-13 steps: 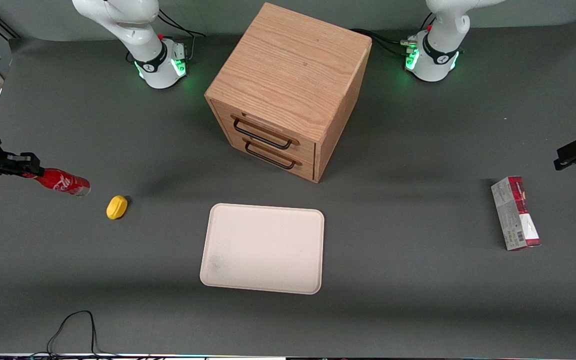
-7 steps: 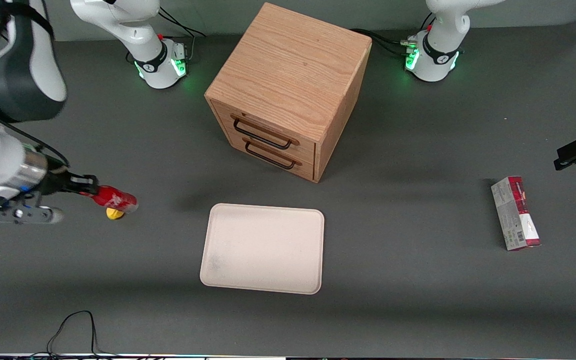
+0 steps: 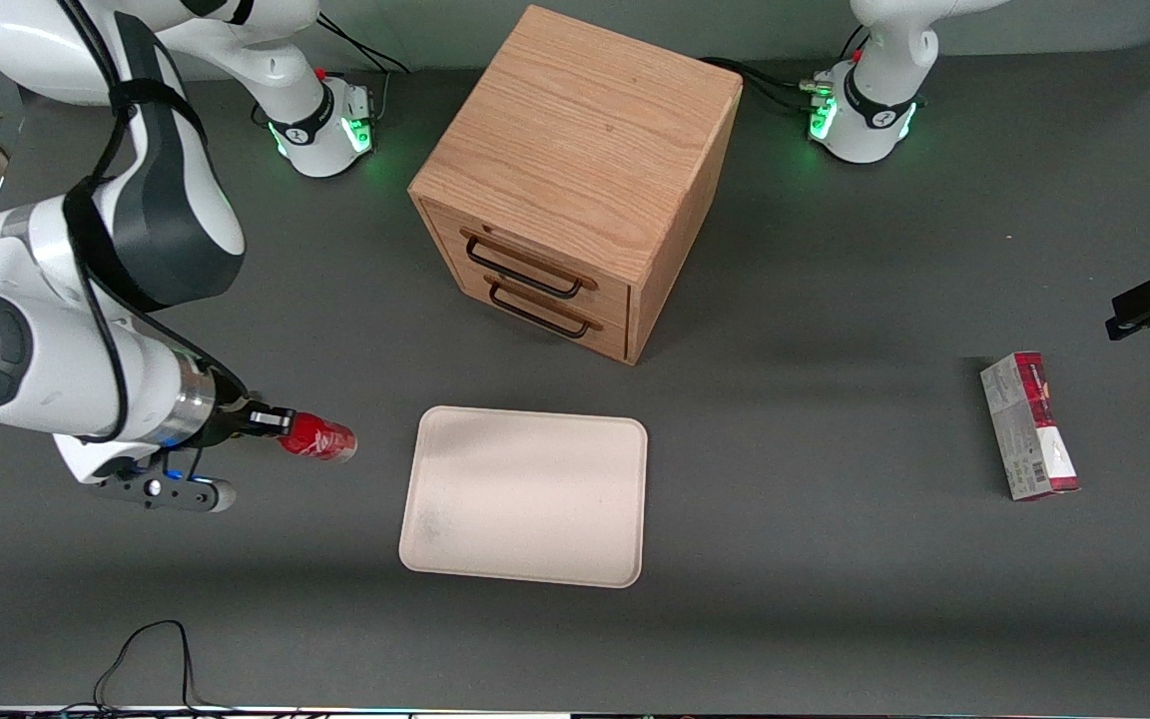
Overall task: Place coke bottle on tray
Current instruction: 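Lift the bottle and carry it over the cream tray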
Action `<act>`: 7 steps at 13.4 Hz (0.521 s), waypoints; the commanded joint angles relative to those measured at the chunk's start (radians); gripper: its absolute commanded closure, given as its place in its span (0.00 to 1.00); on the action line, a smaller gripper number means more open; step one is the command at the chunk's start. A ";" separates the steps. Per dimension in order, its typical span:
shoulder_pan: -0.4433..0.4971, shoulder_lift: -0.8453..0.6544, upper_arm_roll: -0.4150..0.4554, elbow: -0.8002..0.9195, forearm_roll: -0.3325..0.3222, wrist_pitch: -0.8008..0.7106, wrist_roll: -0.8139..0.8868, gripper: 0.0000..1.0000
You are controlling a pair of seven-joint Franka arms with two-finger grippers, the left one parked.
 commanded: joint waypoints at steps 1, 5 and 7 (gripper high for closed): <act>0.011 0.033 -0.002 0.070 0.020 -0.038 0.025 1.00; 0.015 0.085 0.043 0.118 0.018 -0.016 0.115 1.00; 0.038 0.104 0.043 0.124 0.018 0.017 0.137 1.00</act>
